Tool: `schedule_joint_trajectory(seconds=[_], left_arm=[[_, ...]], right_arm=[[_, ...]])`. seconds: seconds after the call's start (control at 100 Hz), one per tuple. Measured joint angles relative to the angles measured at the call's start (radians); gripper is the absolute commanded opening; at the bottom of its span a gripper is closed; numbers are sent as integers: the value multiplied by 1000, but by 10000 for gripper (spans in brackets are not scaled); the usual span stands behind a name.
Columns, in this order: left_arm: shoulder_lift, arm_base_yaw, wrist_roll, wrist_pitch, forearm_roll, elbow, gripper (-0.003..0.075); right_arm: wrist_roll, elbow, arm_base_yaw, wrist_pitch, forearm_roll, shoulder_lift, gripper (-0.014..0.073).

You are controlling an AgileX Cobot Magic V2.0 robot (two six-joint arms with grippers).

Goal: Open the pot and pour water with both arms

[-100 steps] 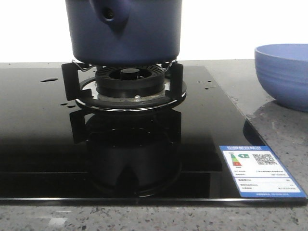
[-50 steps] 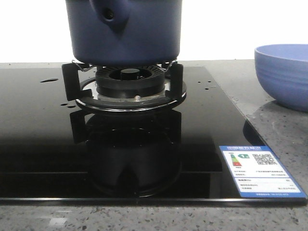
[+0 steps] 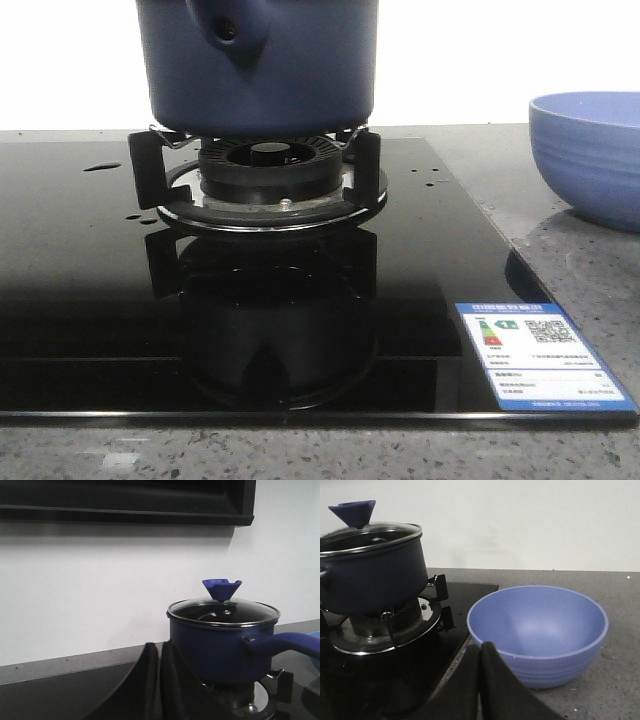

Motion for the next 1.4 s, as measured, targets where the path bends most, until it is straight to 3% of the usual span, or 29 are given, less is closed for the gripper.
schedule_joint_trajectory(seconds=[0.3, 0.37, 0.54, 0.64, 0.78, 0.92, 1.4], left_arm=[[0, 0, -36, -6, 62, 0, -19], [0, 0, -211, -43, 216, 2, -19], [0, 0, -893, -167, 847, 71, -19], [0, 0, -1052, -218, 1004, 145, -19], [-8, 0, -1131, -255, 1079, 261, -19], [-10, 0, -1216, -256, 1147, 270, -19], [-10, 0, -1238, -232, 1200, 270, -19]], right_arm=[[0, 0, 0, 0, 0, 0, -45], [0, 0, 0, 0, 0, 0, -46], [0, 0, 0, 0, 0, 0, -46], [0, 0, 0, 0, 0, 0, -46], [0, 0, 0, 0, 0, 0, -46], [0, 0, 0, 0, 1, 0, -46], [0, 0, 0, 0, 1, 0, -46]])
